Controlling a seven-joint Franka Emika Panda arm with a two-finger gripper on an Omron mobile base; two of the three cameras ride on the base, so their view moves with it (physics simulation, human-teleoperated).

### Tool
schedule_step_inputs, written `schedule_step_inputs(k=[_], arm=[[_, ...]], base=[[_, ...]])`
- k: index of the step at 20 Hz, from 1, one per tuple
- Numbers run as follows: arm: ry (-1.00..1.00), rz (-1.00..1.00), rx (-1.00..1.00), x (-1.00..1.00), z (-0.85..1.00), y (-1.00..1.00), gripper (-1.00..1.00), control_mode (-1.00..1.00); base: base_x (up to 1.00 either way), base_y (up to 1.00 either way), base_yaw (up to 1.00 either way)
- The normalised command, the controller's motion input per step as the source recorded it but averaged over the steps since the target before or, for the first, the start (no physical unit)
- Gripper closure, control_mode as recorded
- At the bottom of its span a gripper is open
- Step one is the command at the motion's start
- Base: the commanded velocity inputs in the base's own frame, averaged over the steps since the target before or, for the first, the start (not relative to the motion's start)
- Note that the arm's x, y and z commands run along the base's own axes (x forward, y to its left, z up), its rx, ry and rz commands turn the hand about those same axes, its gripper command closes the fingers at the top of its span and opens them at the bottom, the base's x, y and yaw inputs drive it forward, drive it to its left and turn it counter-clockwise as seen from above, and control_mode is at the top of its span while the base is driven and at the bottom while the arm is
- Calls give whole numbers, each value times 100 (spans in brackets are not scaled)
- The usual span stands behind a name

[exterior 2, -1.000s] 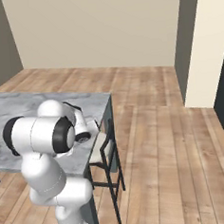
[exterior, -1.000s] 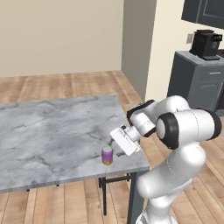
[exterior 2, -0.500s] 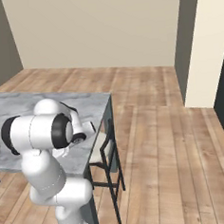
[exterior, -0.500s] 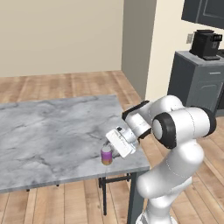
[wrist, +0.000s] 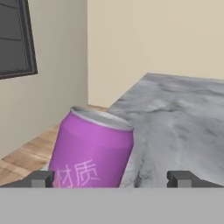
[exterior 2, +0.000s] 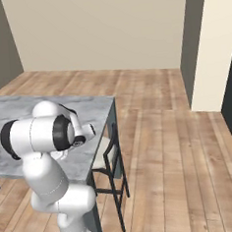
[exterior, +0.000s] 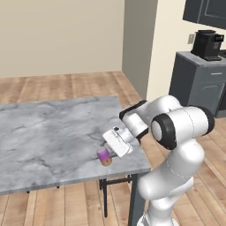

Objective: Pick the can from the counter and place it in the open cabinet.

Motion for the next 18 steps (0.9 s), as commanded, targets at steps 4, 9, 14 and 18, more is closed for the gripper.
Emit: schedule_step_inputs(k=[4,9,14,18], arm=[[4,0,0,0,-24,16,-100,-100],[3,1,0,-7,-37,2,-100,-100],[0,4,-2,-33,-38,0,-100,-100],[0,1,-9,-44,-45,1,-100,-100]], base=[[0,0,0],[0,0,0],[0,0,0],[0,0,0]])
